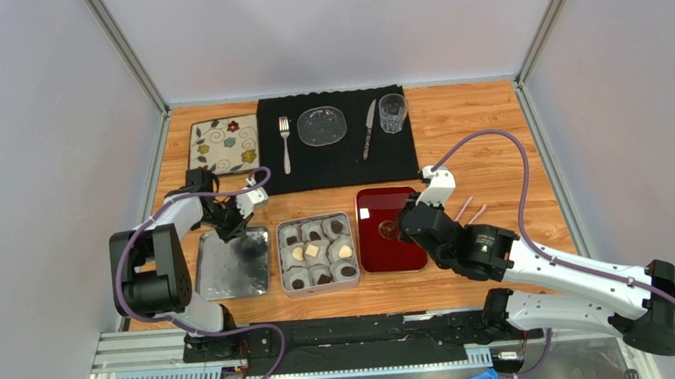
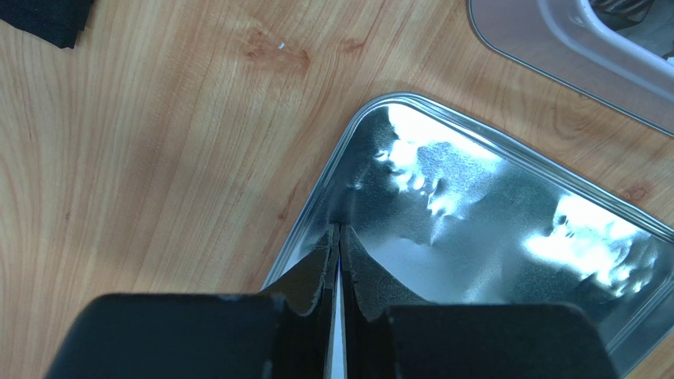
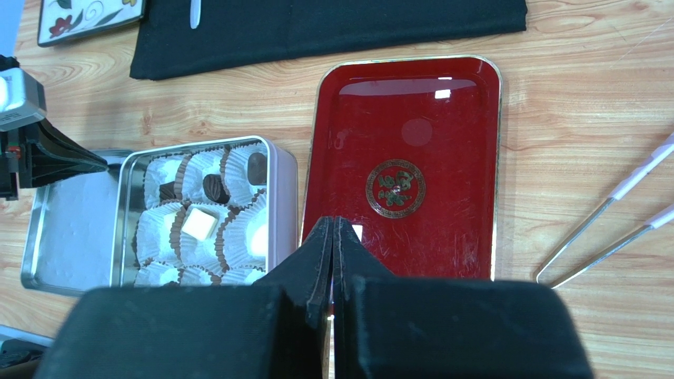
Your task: Pack the chocolate
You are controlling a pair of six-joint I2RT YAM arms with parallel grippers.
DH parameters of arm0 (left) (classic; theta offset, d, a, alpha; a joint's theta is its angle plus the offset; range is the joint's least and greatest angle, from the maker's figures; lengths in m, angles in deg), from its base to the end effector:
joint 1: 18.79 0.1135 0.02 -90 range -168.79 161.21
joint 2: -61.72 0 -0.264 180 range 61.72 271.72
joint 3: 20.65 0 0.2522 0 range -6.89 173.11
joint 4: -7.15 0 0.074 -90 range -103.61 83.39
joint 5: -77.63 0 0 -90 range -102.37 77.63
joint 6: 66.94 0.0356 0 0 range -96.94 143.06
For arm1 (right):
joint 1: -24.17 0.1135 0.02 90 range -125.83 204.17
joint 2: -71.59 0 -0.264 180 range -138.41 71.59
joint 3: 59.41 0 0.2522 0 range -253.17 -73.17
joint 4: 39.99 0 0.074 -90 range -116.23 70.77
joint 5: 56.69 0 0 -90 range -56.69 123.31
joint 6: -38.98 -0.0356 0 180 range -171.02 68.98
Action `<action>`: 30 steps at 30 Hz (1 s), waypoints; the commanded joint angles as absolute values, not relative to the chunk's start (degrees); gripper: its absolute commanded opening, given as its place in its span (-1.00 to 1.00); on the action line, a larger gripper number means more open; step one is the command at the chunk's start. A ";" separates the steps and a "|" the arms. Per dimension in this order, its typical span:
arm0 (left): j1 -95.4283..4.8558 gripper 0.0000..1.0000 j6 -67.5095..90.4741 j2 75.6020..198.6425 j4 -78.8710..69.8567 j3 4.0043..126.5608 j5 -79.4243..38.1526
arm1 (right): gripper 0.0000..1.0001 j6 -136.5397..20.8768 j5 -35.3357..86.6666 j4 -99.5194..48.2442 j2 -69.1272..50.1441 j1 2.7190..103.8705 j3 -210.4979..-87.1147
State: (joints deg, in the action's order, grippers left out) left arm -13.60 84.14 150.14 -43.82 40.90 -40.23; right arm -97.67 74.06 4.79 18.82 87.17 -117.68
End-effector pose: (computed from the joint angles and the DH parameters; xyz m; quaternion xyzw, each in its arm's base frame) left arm 0.2603 0.0069 0.1603 0.4748 0.8406 -0.1443 0.2169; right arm 0.1067 0.1583 0.2839 0.0271 0.8597 0.1470 0.4885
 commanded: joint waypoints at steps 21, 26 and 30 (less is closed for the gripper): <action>-13.42 -0.77 88.19 146.09 -41.68 41.37 -38.30 | -1.00 -100.41 73.82 4.97 22.11 88.24 -115.54; -13.43 -0.50 87.84 146.09 -42.29 41.89 -40.06 | -1.00 -100.32 73.47 4.44 21.23 88.24 -115.62; -13.43 0.43 88.19 146.70 -43.35 42.77 -41.20 | -1.00 -100.06 73.65 4.35 20.88 88.24 -115.62</action>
State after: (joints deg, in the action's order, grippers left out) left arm -13.55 87.31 146.20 -42.42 40.90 -38.22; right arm -99.27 73.12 5.38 21.05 87.89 -115.43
